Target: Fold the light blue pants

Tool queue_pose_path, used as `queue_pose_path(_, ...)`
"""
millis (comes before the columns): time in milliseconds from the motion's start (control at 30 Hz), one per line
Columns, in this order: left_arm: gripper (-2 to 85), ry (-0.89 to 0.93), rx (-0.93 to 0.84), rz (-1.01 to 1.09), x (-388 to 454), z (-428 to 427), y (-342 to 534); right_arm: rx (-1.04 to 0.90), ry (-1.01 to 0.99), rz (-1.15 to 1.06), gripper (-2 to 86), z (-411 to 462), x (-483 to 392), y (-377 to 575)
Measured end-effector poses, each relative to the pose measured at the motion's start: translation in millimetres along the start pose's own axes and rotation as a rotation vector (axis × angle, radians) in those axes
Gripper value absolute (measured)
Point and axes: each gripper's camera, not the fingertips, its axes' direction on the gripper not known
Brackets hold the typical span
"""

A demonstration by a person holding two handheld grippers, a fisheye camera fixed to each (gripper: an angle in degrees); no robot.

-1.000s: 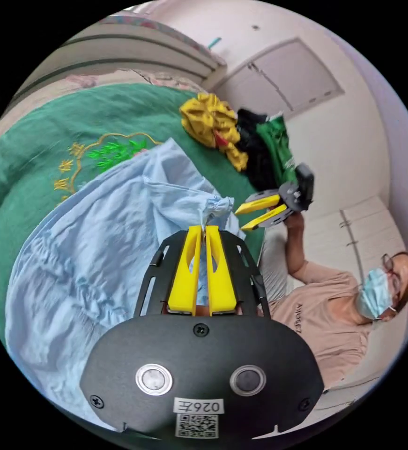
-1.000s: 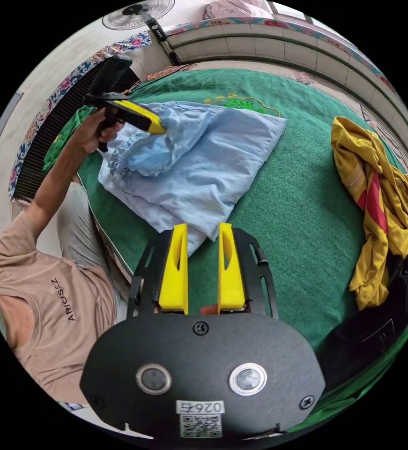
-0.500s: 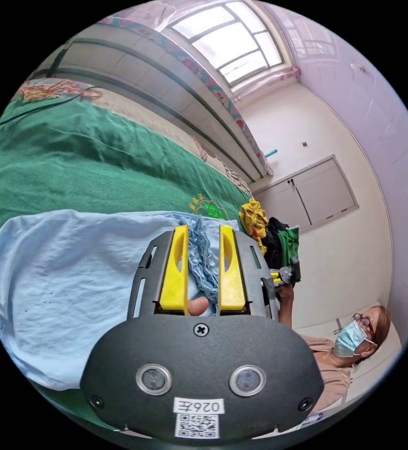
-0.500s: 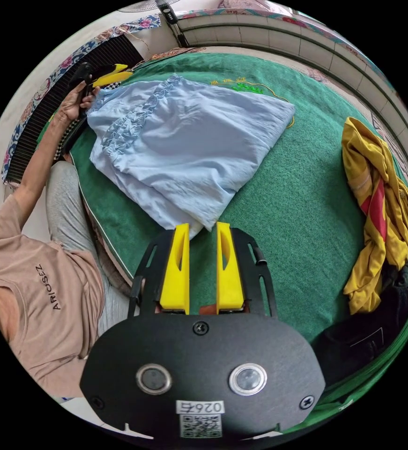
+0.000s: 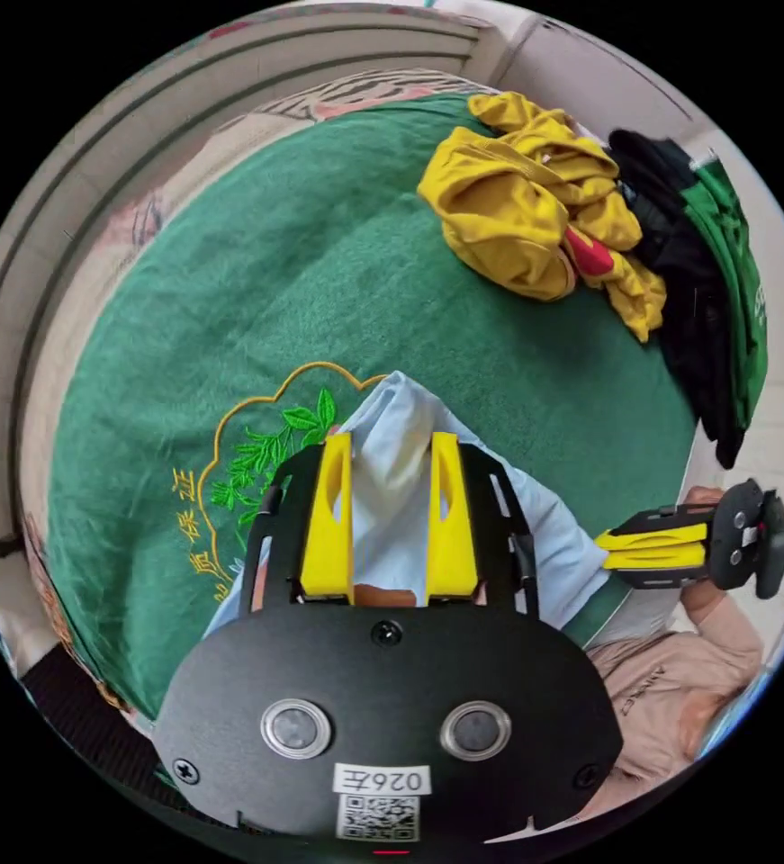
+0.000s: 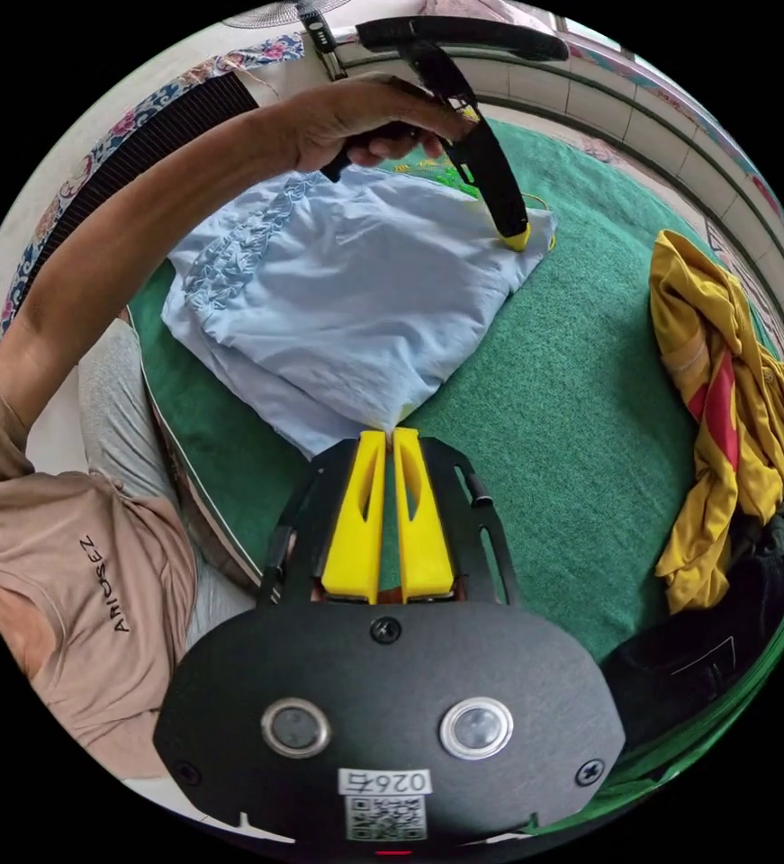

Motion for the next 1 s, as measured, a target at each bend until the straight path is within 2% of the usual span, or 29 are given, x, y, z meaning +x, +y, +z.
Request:
queue_pose_path(67, 1.3, 0.046, 0.022, -0.011, -4.3, -11.8, 3.4, 0.003, -0.022, -0.007, -1.2, -8.6, 1.5, 1.5)
queue_pose_path(200, 0.1, 0.267, 0.055, -0.058, -31.2, -11.6, 23.7, 0.047, -0.023, -0.097, -1.5, -38.9, -16.7, 26.4)
queue_pose_path(367, -0.5, 0.293, 0.081, -0.106, -39.3, -5.1, 45.2, -0.174, 0.007, -0.22, -1.6, -9.6, -41.7, 19.7)
queue_pose_path(500, -0.9, 0.141, 0.066, -0.141, -46.5, -21.1, 65.3, -0.209, -0.032, -0.37, -1.6, -19.0, -63.5, 38.0)
queue_pose_path(633, -1.0, 0.158, 0.175, -0.076, -41.2, -46.8, 100.1, -0.093, -0.09, -0.307, -1.4, -58.3, -39.4, 56.4)
queue_pose_path(700, -1.0, 0.237, 0.284, 0.01, -27.8, -57.0, 127.1, 0.016, -0.131, -0.268, -1.3, -87.5, -22.6, 73.0)
queue_pose_path(767, -1.0, 0.303, 0.306, 0.083, -14.3, -47.8, 139.2, 0.072, -0.141, -0.247, -1.3, -100.5, -15.7, 78.6)
queue_pose_path(800, -1.0, 0.315, 0.248, 0.113, -7.0, -29.1, 139.2, 0.08, -0.148, -0.239, -1.1, -101.2, -14.6, 76.6)
queue_pose_path(833, -1.0, 0.306, 0.185, 0.118, -4.5, -15.4, 136.7, 0.054, -0.159, -0.245, -1.0, -97.4, -15.7, 74.3)
queue_pose_path(867, -1.0, 0.267, 0.024, 0.104, -3.1, 16.8, 131.3, -0.051, -0.17, -0.266, -0.9, -82.8, -20.3, 70.7)
queue_pose_path(900, -1.0, 0.292, 0.01, 0.086, -8.5, 28.2, 135.0, -0.135, -0.13, -0.276, -0.7, -69.2, -25.2, 72.3)
queue_pose_path(933, -1.0, 0.322, 0.035, 0.064, -14.9, 25.1, 140.1, -0.155, -0.109, -0.273, -0.6, -66.4, -26.0, 74.6)
queue_pose_path(1000, -1.0, 0.381, 0.196, -0.018, -38.5, -1.0, 169.1, -0.105, -0.126, -0.245, 0.1, -85.7, -17.4, 89.6)
